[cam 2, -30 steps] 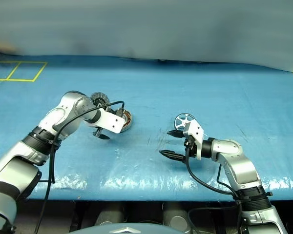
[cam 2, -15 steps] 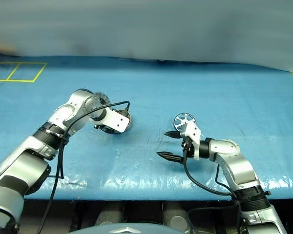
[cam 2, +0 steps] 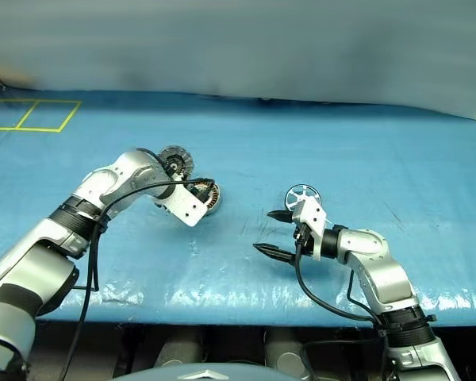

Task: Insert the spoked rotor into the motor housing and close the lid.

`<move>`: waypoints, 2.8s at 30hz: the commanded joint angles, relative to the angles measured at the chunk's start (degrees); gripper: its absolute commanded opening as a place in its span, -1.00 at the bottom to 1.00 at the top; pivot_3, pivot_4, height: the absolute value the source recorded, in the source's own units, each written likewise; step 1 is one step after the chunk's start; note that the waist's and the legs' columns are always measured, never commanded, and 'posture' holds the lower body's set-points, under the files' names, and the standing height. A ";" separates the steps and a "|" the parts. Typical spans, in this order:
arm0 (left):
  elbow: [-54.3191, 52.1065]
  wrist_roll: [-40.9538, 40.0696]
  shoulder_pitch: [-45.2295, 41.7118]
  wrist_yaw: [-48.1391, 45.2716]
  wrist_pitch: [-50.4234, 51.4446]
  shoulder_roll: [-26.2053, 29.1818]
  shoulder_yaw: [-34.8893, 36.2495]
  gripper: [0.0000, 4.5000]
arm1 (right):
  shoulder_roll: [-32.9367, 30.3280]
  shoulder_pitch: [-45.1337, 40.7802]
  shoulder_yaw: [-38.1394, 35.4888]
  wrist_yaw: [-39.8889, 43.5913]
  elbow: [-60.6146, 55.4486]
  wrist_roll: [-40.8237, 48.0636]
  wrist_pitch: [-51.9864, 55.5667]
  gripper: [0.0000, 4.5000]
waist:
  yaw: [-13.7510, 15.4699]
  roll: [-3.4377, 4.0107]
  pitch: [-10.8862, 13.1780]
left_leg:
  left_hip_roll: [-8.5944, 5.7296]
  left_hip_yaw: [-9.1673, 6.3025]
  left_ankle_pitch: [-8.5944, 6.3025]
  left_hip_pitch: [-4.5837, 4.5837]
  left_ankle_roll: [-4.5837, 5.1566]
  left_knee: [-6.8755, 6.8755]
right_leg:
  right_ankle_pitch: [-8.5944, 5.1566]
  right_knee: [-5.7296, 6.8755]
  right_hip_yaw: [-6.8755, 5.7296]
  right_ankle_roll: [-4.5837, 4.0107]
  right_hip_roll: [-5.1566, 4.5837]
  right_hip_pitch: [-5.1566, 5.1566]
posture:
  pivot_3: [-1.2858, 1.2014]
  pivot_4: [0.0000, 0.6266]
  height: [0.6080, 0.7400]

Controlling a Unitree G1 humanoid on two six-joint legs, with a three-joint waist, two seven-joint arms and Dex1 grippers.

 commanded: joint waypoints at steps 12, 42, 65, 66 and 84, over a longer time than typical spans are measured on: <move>1.13 0.37 -6.99 5.60 -27.32 -2.95 -4.75 -0.05 | 1.15 5.43 -3.19 -4.64 -2.80 0.42 -4.56 1.00 | 0.10 -0.01 0.01 | -0.01 0.03 -0.05 -0.04 0.08 0.02 | 0.00 -0.05 0.04 0.00 0.00 -0.02 | 0.03 -0.52 1.00; -17.90 -25.05 5.89 -4.55 -13.02 7.93 3.94 0.98 | 1.67 7.47 -7.58 -11.09 -4.09 1.35 -2.44 1.00 | -0.60 0.03 -0.01 | 0.04 0.05 -0.05 0.08 0.08 0.08 | 0.00 0.05 0.05 0.01 0.03 0.06 | 0.03 -0.52 1.00; -31.93 -57.93 50.21 13.97 21.91 -9.45 32.59 0.98 | 5.59 9.27 -8.53 -25.52 3.47 -5.38 1.88 1.00 | -0.59 0.04 -0.03 | 0.06 0.20 0.00 0.65 0.00 0.13 | -0.29 0.50 0.13 -0.48 0.03 0.34 | 0.03 -0.52 1.00; -31.21 -57.77 50.64 13.84 21.39 -9.80 32.56 0.98 | 5.83 9.01 -8.53 -25.60 4.20 -5.53 1.79 1.00 | -0.61 0.03 -0.04 | 0.06 0.21 0.00 0.67 0.00 0.12 | -0.29 0.50 0.14 -0.49 0.03 0.34 | 0.03 -0.52 1.00; -23.82 -55.47 53.08 10.08 15.31 -14.11 31.49 1.00 | 3.53 11.47 -6.80 -23.16 4.63 -7.85 3.18 -0.68 | -0.73 -0.19 -0.21 | 0.08 0.25 0.00 0.75 0.00 0.02 | -0.33 0.48 0.17 -0.54 0.02 0.36 | 0.03 -0.52 1.00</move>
